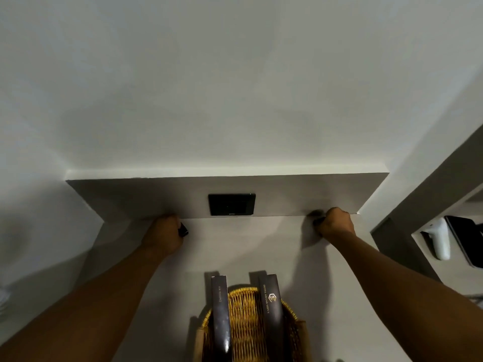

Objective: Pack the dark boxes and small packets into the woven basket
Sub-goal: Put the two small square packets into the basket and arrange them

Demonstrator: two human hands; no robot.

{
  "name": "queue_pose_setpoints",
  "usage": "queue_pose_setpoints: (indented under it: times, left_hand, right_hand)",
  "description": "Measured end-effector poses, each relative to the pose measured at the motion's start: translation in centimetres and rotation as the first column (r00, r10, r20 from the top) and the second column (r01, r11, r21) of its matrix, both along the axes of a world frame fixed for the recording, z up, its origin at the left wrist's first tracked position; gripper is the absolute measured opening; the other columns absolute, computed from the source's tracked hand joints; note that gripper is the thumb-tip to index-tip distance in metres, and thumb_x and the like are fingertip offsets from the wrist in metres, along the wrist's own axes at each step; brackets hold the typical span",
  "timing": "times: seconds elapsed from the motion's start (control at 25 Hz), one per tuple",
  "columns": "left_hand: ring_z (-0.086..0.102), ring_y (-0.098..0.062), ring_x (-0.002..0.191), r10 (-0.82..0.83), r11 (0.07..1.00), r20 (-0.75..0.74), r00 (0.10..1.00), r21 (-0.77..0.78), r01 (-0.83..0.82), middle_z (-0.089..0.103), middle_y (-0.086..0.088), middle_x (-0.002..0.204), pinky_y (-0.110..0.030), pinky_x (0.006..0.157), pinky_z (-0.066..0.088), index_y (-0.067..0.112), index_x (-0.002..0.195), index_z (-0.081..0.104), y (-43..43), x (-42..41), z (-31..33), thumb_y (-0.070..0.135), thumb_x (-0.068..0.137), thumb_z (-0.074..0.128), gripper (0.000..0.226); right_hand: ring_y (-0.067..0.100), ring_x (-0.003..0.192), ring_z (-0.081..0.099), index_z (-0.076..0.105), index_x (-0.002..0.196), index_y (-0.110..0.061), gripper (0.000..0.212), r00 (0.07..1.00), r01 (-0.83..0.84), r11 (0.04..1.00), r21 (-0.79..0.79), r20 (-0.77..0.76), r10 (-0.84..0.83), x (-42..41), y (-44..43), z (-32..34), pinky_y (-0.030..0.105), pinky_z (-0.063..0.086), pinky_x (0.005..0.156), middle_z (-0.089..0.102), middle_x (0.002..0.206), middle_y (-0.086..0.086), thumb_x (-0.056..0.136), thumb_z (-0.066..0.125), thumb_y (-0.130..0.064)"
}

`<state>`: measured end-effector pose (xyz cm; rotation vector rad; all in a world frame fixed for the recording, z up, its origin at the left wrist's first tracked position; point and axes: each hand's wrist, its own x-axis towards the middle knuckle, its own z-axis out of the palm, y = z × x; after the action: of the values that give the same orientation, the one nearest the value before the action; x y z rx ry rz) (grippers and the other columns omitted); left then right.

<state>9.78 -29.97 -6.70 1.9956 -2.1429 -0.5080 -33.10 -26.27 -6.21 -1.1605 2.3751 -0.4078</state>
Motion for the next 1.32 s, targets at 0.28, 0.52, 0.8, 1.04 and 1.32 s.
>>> queue_pose_setpoints:
  times: [0.28,0.52,0.8,1.04,1.32]
  left_hand:
    - [0.061,-0.026,0.088,-0.179,0.976,-0.218,0.959,-0.165,0.144,0.066,-0.011,0.093,-0.037,0.079,0.052,0.011,0.080,0.063,12.0,-3.1,7.0,0.001,0.062,0.075,0.024]
    - [0.053,-0.012,0.103,-0.426,0.904,-0.071,0.902,-0.017,0.426,0.060,0.009,0.113,-0.027,0.090,0.049,0.026,0.085,0.060,27.1,-8.8,8.3,0.021,0.073,0.065,0.013]
    - [0.054,-0.021,0.103,-0.405,0.909,-0.012,0.914,0.102,0.404,0.063,-0.003,0.109,-0.031,0.090,0.047,0.013,0.094,0.065,31.3,-11.4,7.9,0.005,0.081,0.059,0.017]
    - [0.058,-0.029,0.102,-0.436,0.888,0.031,0.899,0.180,0.424,0.064,-0.012,0.109,-0.039,0.094,0.052,0.006,0.098,0.066,31.4,-12.3,6.8,0.002,0.081,0.057,0.020]
    - [0.064,-0.030,0.090,-0.391,0.887,0.059,0.919,0.290,0.359,0.068,-0.014,0.102,-0.040,0.082,0.056,0.006,0.092,0.067,30.5,-12.5,6.3,0.006,0.085,0.058,0.012]
  right_hand:
    - [0.022,0.085,0.065,0.069,0.090,-0.022,0.025,0.843,-0.522,0.808,-0.273,-0.020,0.538,6.6,10.6,5.6,0.017,0.045,0.066,0.065,0.088,0.000,0.069,0.080,-0.012]
    - [0.014,0.114,0.056,0.055,0.131,-0.028,0.055,0.461,-0.874,0.434,-0.216,-0.093,0.882,14.0,18.0,7.5,0.029,0.049,0.098,0.061,0.127,-0.003,0.078,0.066,-0.035]
    - [0.022,0.094,0.059,0.060,0.092,-0.017,0.015,0.252,-0.968,0.246,-0.057,-0.155,0.955,15.4,20.9,6.4,0.037,0.051,0.080,0.062,0.102,0.003,0.082,0.071,-0.022]
    - [0.027,0.100,0.061,0.063,0.107,-0.014,0.018,0.244,-0.968,0.249,0.031,-0.107,0.964,16.1,20.9,5.7,0.041,0.053,0.087,0.062,0.113,0.008,0.089,0.065,-0.017]
    - [0.028,0.101,0.063,0.063,0.116,-0.011,0.022,0.264,-0.955,0.275,0.110,-0.102,0.959,17.1,20.2,5.2,0.039,0.054,0.086,0.064,0.114,0.011,0.094,0.059,-0.008]
